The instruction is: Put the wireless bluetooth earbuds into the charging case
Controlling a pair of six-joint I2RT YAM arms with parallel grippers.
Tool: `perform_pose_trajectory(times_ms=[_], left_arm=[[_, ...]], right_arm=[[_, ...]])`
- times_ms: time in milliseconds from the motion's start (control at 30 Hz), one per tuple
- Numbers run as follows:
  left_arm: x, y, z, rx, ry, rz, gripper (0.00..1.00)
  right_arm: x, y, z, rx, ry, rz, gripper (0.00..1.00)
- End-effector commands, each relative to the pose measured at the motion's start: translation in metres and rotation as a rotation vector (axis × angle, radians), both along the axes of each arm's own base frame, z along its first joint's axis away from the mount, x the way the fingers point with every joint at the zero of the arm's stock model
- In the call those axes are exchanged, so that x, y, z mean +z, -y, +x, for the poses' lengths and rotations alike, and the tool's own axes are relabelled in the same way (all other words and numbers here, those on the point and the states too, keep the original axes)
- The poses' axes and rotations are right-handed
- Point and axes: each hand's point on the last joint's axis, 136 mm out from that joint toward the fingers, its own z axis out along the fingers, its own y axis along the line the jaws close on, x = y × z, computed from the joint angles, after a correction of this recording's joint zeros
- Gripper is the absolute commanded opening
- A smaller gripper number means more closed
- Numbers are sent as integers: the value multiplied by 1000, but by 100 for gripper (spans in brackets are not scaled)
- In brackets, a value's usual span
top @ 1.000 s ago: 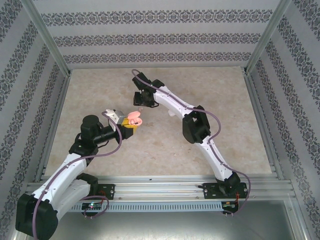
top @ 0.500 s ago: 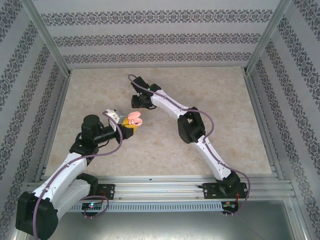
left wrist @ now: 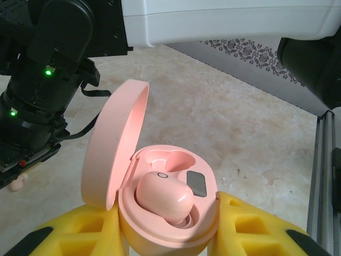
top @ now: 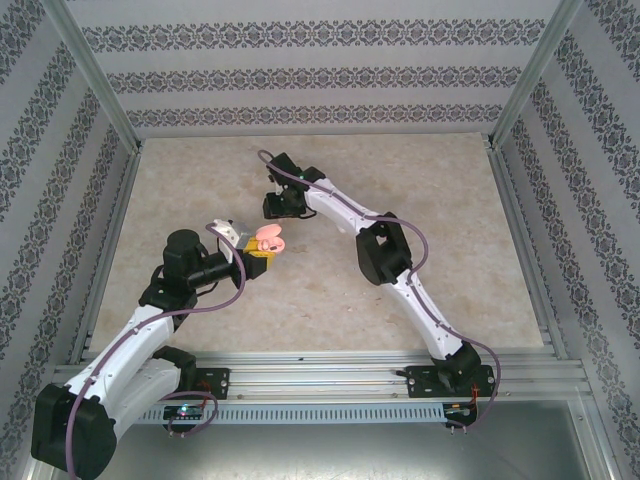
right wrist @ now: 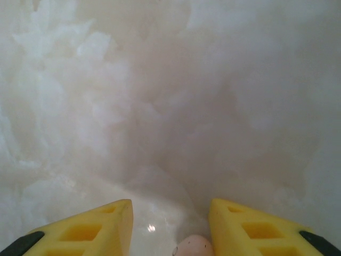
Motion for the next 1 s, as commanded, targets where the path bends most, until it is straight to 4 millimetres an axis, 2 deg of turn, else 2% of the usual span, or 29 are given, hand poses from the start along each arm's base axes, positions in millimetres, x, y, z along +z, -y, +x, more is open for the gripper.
perform_pose_trajectory(times_ms=[0, 133, 300, 533, 767, 967], left_arm=[[10, -1, -1, -5, 34, -10, 23], [10, -1, -2, -4, 35, -17, 23], [10, -2, -4, -3, 36, -19, 23], [11, -2, -3, 1, 43, -18, 23], [9, -2, -3, 2, 40, -16, 23], [8, -2, -2, 2, 41, -11, 23]], right_arm=[[-8, 18, -36, 24, -116, -65, 42], [-3, 23, -54, -5, -141, -75, 43], [4, 27, -66, -35, -156, -68, 43], [16, 29, -63, -36, -126, -77, 44], [10, 35, -57, -43, -109, -123, 43], [23, 44, -49, -103, -66, -155, 42]])
